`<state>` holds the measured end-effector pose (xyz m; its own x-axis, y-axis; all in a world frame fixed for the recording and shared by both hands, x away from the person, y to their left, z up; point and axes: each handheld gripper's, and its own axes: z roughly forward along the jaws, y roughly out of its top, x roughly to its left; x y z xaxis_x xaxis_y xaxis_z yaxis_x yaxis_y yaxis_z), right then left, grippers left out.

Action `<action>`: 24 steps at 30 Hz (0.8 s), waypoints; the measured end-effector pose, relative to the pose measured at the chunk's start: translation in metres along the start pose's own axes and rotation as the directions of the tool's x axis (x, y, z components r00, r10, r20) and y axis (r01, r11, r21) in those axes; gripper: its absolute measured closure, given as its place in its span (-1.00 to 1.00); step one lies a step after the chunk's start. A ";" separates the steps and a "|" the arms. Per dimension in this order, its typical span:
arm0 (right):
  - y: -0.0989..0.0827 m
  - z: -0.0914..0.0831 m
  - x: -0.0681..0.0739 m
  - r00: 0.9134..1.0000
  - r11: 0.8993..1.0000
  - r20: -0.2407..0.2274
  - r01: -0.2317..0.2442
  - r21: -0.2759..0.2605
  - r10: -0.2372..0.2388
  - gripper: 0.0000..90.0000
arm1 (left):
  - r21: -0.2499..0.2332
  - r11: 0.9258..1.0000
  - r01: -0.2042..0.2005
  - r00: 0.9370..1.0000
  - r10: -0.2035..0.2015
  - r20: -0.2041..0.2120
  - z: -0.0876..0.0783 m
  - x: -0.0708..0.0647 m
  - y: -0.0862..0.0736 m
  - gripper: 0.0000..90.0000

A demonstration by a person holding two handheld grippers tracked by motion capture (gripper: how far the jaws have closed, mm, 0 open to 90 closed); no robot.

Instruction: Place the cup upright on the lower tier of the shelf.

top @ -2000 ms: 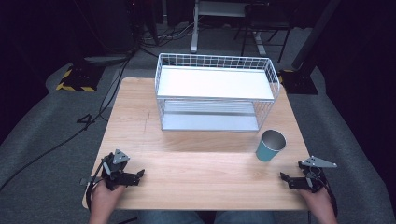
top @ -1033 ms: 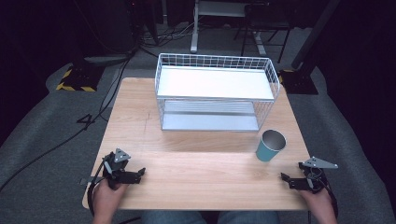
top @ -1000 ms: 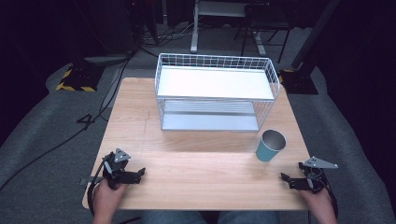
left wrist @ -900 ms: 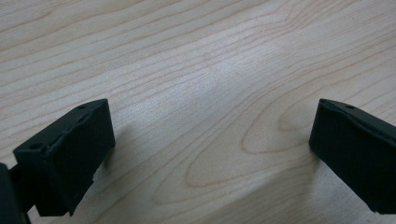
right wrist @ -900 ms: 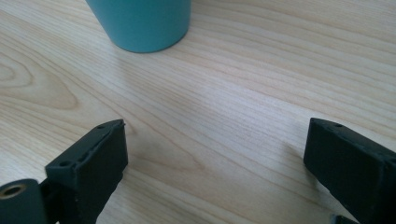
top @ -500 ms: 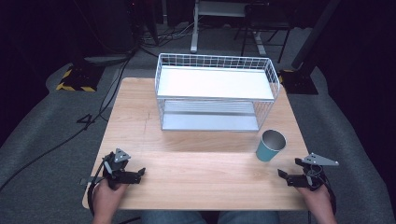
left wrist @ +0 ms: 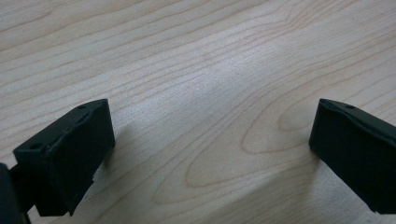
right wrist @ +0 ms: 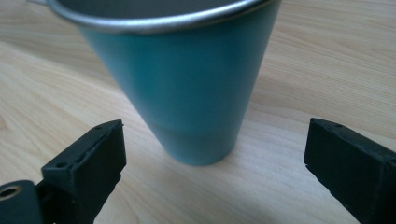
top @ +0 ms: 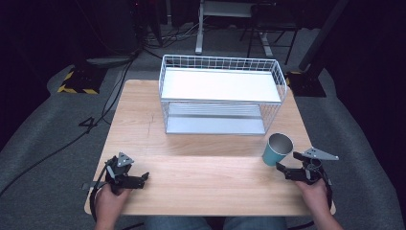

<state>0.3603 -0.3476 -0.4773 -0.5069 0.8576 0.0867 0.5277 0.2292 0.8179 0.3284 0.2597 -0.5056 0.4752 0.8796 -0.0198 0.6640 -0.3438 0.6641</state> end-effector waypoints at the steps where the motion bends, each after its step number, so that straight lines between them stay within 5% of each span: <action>1: 0.001 0.003 0.000 1.000 1.000 0.000 -0.003 -0.004 0.003 -0.87 | 0.000 1.000 0.002 1.000 -0.002 0.002 0.000 0.000 0.000 -0.99; 19: 0.008 0.027 0.014 1.000 0.998 0.012 0.017 -0.067 -0.017 -0.84 | -0.001 1.000 0.002 1.000 -0.002 0.000 0.000 0.000 0.000 -0.99; 24: 0.006 0.033 0.016 1.000 0.998 0.020 0.006 -0.059 -0.004 -0.65 | -0.003 1.000 0.002 1.000 -0.002 0.000 0.000 0.000 0.000 -0.99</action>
<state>0.3785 -0.3173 -0.4896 -0.4953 0.8657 0.0717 0.4838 0.2064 0.8505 0.3284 0.2595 -0.5058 0.4742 0.8802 -0.0213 0.6634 -0.3413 0.6659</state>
